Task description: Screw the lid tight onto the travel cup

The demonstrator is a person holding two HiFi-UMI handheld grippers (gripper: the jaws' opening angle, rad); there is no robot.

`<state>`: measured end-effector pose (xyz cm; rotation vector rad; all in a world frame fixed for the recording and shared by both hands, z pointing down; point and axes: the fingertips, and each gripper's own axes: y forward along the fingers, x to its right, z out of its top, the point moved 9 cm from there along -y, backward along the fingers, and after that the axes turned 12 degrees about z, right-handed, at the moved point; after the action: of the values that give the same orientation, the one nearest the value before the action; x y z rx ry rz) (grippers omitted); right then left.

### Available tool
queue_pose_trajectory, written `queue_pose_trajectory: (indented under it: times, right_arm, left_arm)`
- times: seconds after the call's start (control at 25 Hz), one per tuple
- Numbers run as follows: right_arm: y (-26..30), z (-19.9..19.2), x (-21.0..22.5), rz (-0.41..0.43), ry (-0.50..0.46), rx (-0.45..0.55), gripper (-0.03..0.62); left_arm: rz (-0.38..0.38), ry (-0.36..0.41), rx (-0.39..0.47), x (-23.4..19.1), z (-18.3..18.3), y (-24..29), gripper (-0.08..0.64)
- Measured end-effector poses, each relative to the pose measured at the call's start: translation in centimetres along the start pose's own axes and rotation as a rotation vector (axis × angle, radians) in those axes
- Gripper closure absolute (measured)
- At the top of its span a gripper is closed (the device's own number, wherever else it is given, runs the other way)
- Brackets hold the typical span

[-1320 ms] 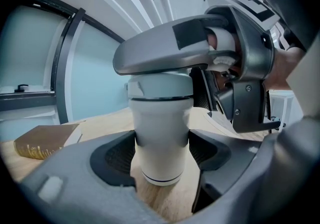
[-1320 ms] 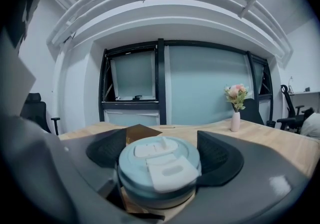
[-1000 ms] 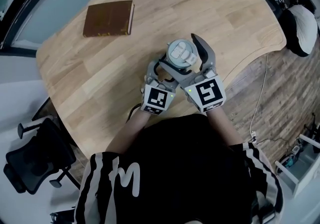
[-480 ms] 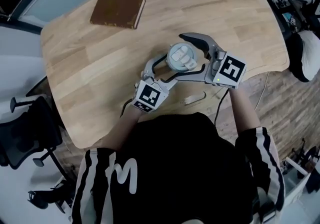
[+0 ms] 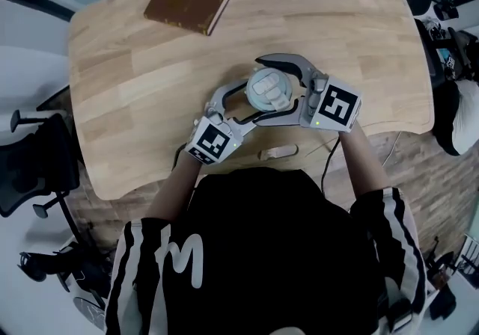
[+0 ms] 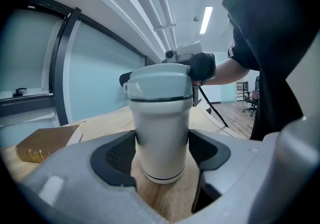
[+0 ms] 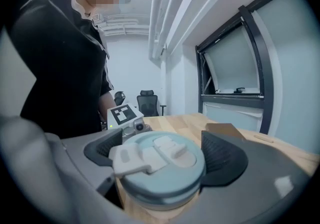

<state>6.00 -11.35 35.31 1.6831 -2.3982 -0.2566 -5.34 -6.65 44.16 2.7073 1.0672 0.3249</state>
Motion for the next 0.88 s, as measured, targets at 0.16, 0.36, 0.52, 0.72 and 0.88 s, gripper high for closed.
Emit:
queue_pose_trajectory:
  times: [0.16, 0.36, 0.52, 0.72, 0.88]
  right_arm:
    - [0.0, -0.1, -0.4, -0.078, 0.001, 0.03, 0.104]
    - [0.4, -0.1, -1.0, -0.212, 0.004, 0.035, 0.104]
    - [0.8, -0.1, -1.4, -0.319, 0.025, 0.026, 0.104]
    - [1.2, 0.1, -1.8, -0.465, 0.061, 0.037, 0.104]
    - [1.6, 0.1, -2.0, -0.571, 0.089, 0.044, 0.104]
  left_arm:
    - [0.008, 0.001, -0.003, 0.1, 0.0, 0.0, 0.222]
    - [0.009, 0.004, -0.004, 0.0, -0.1, 0.0, 0.222]
    - [0.006, 0.001, -0.005, 0.0, -0.1, 0.0, 0.222]
    - [0.005, -0.004, -0.007, 0.0, -0.1, 0.0, 0.222]
    - [0.004, -0.008, -0.007, -0.1, -0.1, 0.0, 0.224]
